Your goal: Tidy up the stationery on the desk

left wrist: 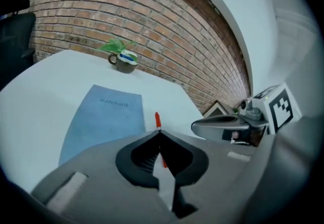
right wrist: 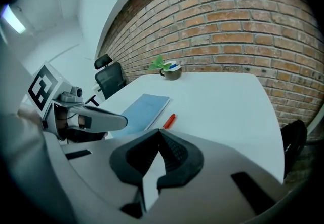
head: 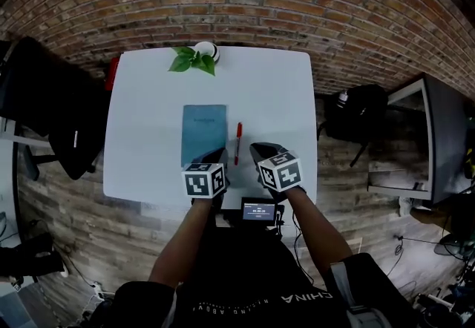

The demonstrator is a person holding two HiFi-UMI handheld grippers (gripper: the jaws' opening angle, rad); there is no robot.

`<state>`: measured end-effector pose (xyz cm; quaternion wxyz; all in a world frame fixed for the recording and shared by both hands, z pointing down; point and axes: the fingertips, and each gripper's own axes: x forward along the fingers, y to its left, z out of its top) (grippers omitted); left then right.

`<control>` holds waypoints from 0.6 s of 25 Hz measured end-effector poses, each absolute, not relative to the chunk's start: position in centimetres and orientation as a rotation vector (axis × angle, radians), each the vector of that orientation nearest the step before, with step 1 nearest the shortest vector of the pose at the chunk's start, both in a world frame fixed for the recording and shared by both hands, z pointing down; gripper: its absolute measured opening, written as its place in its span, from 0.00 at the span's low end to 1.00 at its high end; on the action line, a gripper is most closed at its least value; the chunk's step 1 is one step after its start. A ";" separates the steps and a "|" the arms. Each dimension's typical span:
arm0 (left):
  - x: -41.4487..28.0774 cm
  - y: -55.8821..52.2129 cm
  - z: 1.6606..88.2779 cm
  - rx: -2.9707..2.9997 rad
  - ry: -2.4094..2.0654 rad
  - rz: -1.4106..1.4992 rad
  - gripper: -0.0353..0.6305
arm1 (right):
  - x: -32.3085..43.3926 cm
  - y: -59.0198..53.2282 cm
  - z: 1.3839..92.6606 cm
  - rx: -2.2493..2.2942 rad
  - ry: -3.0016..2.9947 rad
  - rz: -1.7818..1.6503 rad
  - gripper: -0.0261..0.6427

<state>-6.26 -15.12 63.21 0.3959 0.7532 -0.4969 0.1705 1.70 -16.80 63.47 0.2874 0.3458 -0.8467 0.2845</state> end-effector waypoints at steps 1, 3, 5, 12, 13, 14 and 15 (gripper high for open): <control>-6.6 -15.0 62.9 1.940 -1.247 0.430 0.07 | 1.3 -16.7 63.3 0.925 -2.267 0.758 0.06; -7.4 -14.8 62.3 2.008 -1.215 0.427 0.07 | 0.6 -16.5 63.0 0.929 -2.280 0.749 0.06; -8.3 -14.5 61.7 2.075 -1.179 0.427 0.07 | 0.0 -16.4 62.8 0.936 -2.291 0.738 0.06; -11.9 -12.9 60.2 2.244 -1.072 0.443 0.07 | -2.0 -16.0 61.5 0.988 -2.313 0.727 0.05; -12.5 -12.7 60.1 2.261 -1.067 0.441 0.07 | -2.4 -15.9 61.4 0.997 -2.317 0.722 0.05; -13.0 -12.6 60.1 2.276 -1.065 0.438 0.07 | -2.7 -15.9 61.2 1.004 -2.321 0.716 0.05; -13.6 -12.5 60.1 2.288 -1.065 0.434 0.07 | -3.1 -15.8 61.0 1.008 -2.325 0.708 0.05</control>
